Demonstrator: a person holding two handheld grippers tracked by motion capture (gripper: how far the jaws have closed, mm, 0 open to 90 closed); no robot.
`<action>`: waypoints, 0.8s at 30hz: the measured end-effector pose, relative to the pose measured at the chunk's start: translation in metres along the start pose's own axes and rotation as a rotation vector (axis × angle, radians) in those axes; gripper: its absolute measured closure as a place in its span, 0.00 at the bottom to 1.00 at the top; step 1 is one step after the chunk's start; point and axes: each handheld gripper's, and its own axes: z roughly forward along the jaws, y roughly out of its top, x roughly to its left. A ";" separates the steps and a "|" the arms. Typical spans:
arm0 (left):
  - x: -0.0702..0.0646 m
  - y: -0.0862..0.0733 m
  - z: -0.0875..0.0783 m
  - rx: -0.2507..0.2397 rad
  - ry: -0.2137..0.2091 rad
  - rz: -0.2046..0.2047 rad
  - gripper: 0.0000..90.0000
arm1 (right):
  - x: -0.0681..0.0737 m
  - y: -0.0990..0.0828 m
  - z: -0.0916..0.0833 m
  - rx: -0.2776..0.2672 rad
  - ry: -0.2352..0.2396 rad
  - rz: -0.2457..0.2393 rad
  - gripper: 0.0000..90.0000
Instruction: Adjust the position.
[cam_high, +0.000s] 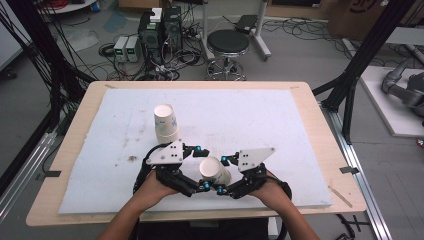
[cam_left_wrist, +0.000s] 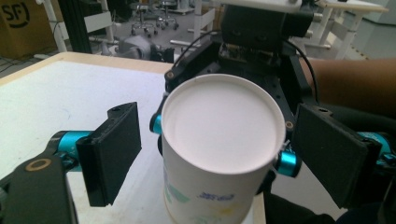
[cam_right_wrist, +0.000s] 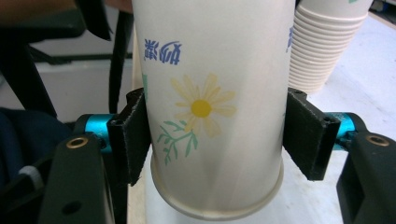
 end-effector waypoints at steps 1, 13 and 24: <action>0.000 0.000 -0.001 0.008 0.002 0.003 0.18 | -0.001 0.002 0.000 0.015 0.000 -0.003 0.35; 0.002 0.003 -0.003 0.090 0.009 0.021 0.18 | -0.006 0.020 -0.001 0.154 -0.001 -0.077 0.35; 0.002 0.007 -0.001 0.180 -0.015 0.048 0.18 | -0.004 0.030 0.007 0.296 0.024 -0.122 0.35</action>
